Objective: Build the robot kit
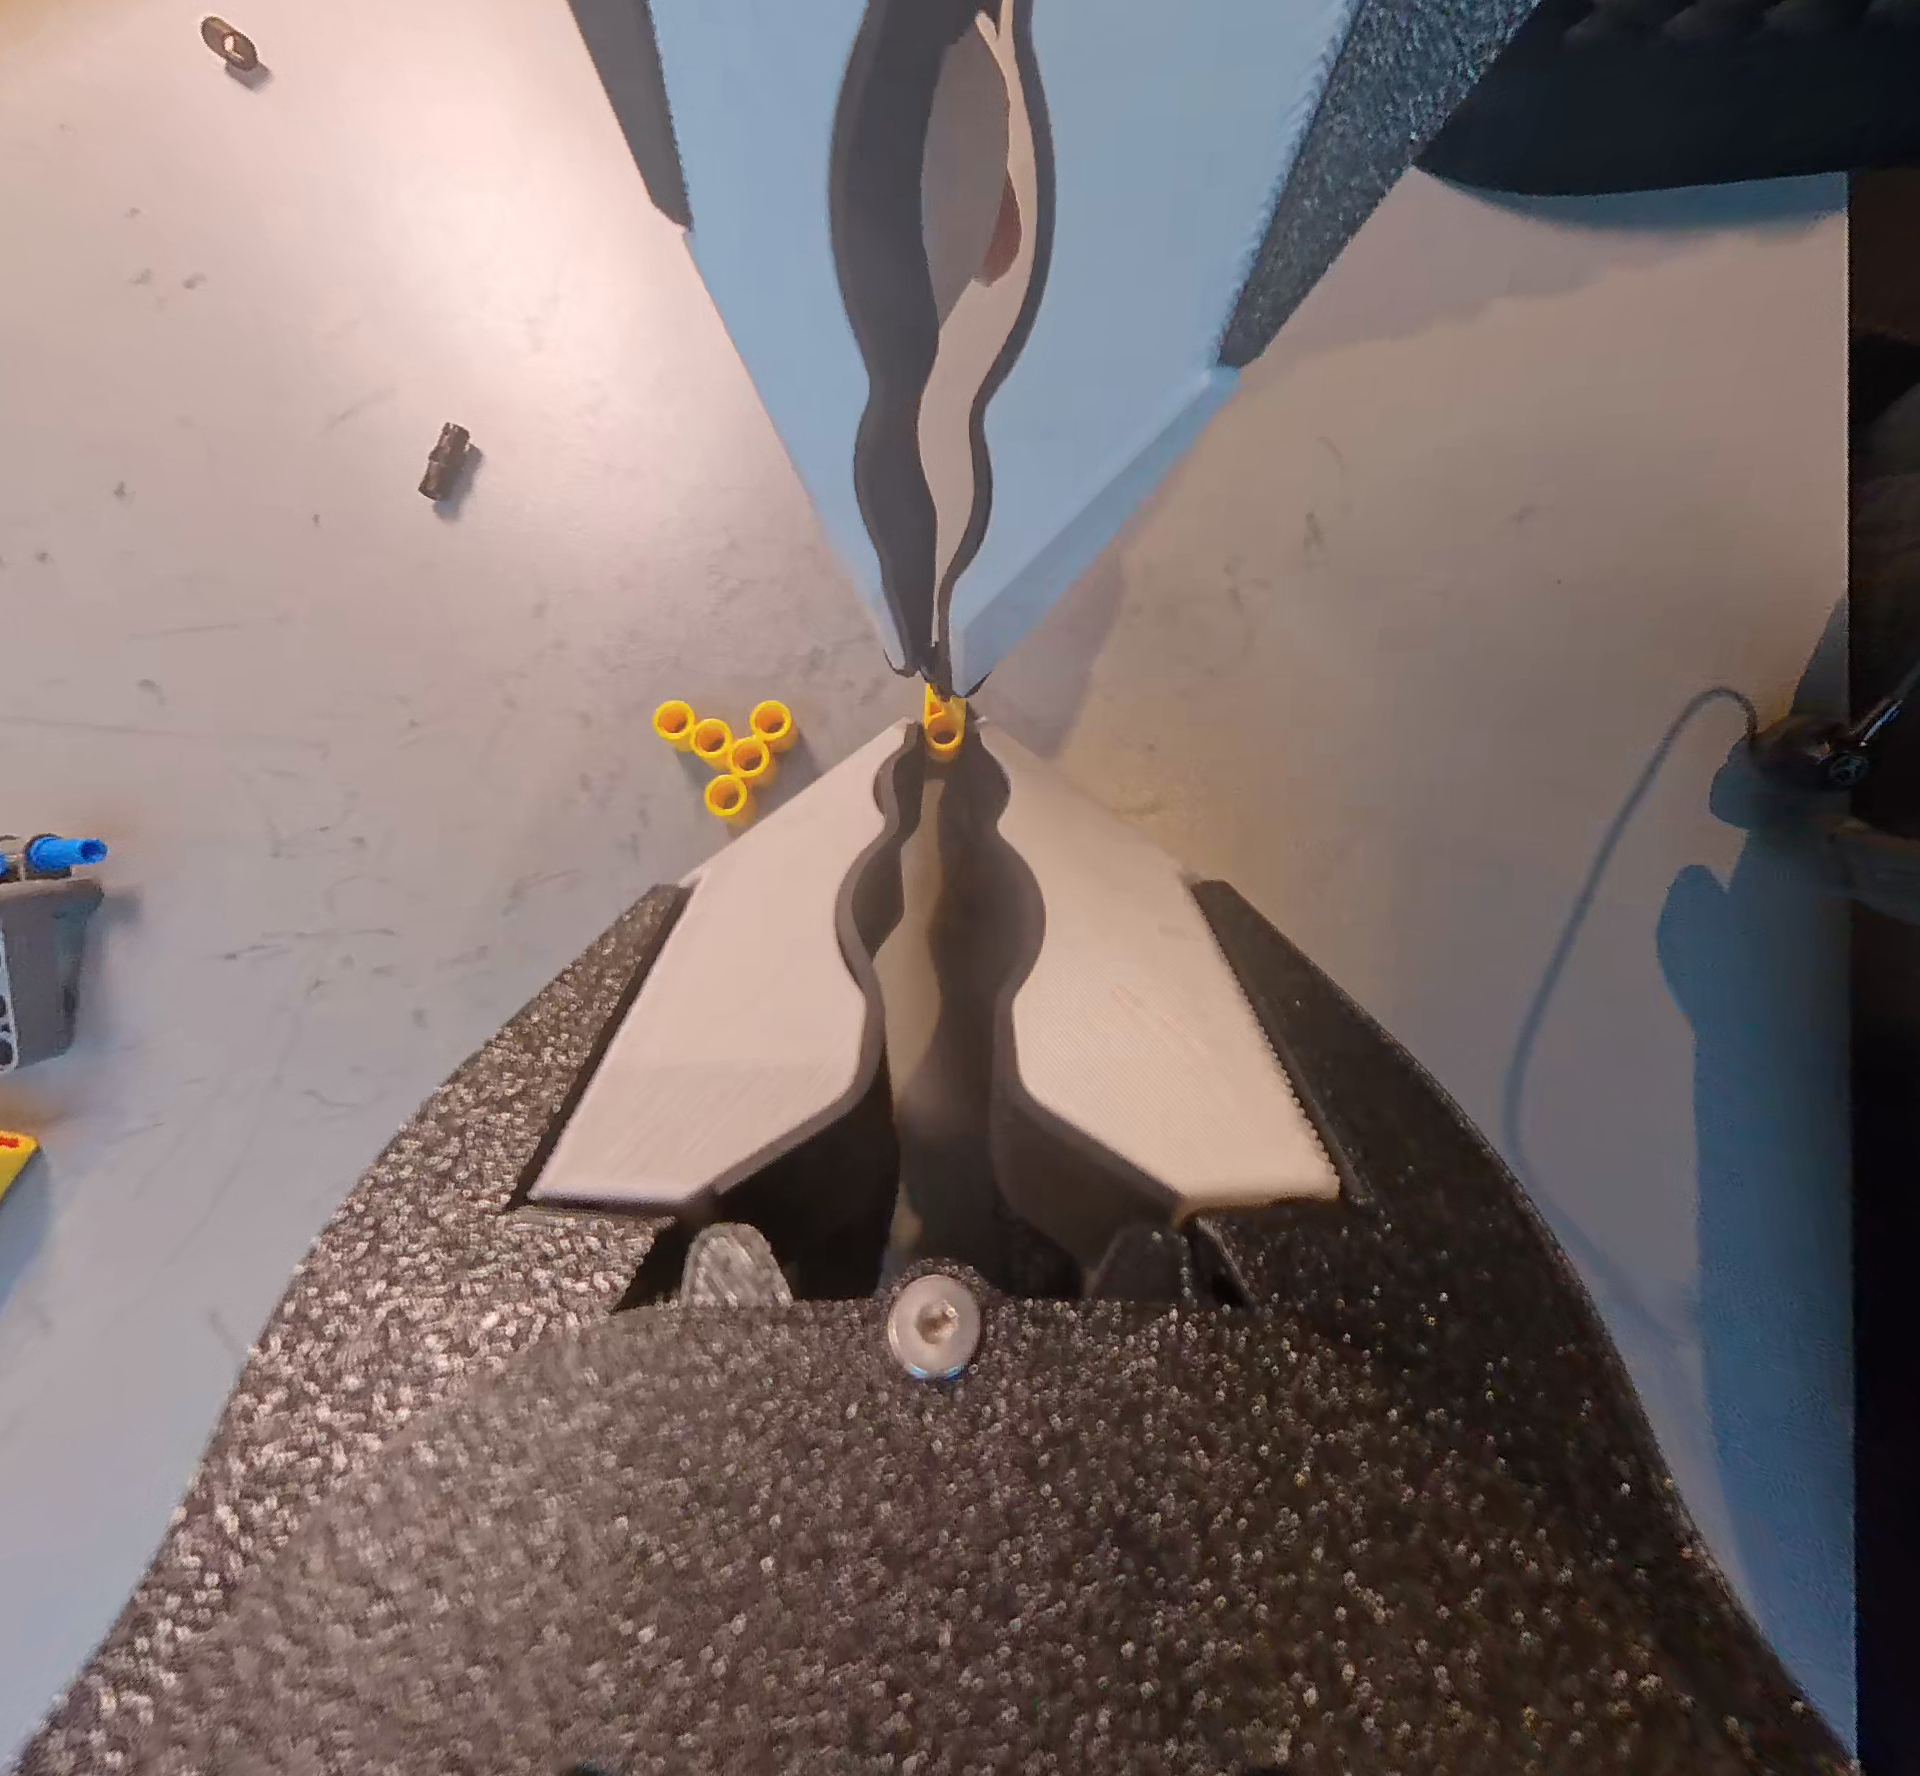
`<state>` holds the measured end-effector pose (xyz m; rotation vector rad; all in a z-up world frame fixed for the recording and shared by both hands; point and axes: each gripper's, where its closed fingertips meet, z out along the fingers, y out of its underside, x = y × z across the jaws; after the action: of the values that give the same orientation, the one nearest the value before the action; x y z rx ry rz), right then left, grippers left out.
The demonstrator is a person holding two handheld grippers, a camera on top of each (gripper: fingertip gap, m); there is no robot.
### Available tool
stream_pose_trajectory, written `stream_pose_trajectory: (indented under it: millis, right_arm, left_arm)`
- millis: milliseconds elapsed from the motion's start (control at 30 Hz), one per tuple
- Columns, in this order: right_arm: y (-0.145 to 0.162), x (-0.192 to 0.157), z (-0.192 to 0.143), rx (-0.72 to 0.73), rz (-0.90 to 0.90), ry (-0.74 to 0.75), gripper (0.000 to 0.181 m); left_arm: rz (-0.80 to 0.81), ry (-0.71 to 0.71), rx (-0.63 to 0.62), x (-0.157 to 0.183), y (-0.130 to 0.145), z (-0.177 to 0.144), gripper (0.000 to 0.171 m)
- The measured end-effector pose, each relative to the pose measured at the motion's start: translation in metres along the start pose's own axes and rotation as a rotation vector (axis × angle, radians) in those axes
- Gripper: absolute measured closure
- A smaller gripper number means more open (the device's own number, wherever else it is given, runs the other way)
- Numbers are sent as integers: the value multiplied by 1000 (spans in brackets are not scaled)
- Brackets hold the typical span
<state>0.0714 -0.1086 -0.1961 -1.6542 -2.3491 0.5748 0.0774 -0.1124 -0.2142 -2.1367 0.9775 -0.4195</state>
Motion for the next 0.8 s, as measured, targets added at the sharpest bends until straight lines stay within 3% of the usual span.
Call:
stream_pose_trajectory:
  millis: [533,633,667,800]
  right_arm:
    - [5,0,5,33,-7,32,177]
    - [5,-2,2,99,-30,17,172]
    - [1,-3,-2,146,-14,-11,157]
    - [-9,14,-36,312,22,12,149]
  left_arm:
    - [-1,-1,0,1,0,-1,165]
    - [-3,-2,-1,1,0,-1,165]
    - [-4,-4,-1,1,0,-1,165]
    - [-24,6,0,2,0,-1,165]
